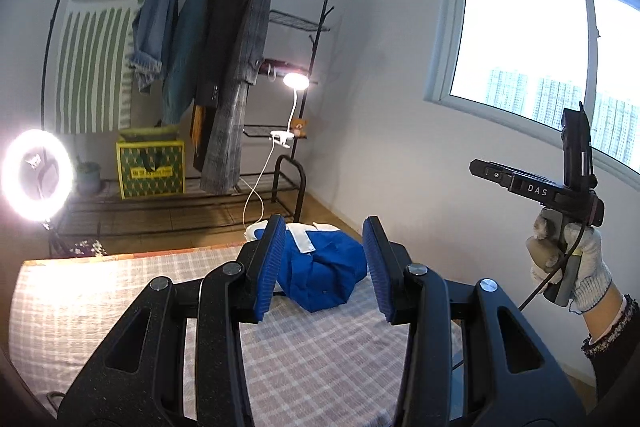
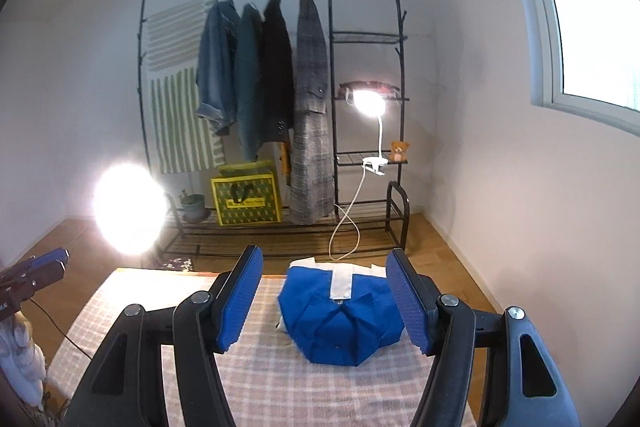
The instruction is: Fold large clothes
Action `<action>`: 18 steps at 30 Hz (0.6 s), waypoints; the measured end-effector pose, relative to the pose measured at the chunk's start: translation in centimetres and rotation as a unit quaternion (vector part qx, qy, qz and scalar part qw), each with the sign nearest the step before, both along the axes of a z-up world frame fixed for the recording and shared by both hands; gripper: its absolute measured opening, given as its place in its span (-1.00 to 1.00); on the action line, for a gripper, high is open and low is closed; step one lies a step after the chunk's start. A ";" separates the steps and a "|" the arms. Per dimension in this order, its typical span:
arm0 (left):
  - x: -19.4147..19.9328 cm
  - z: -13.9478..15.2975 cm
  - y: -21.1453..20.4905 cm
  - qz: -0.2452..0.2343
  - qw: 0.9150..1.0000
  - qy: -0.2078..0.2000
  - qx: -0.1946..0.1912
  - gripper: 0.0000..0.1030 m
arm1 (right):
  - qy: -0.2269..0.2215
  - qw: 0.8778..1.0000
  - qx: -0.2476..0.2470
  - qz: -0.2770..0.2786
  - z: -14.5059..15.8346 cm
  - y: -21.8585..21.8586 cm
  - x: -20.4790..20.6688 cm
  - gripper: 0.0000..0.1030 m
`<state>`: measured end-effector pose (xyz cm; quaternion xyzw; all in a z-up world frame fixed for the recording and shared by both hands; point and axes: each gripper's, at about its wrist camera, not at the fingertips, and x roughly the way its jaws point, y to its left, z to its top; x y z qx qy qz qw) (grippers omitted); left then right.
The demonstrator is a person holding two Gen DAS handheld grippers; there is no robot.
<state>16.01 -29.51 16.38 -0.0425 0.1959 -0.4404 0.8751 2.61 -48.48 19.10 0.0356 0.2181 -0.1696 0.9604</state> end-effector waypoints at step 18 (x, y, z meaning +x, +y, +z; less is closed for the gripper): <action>-6.2 -2.3 4.9 -0.001 0.999 -0.024 0.022 -0.18 | -0.016 1.000 0.003 0.008 -0.5 5.4 -6.6 0.49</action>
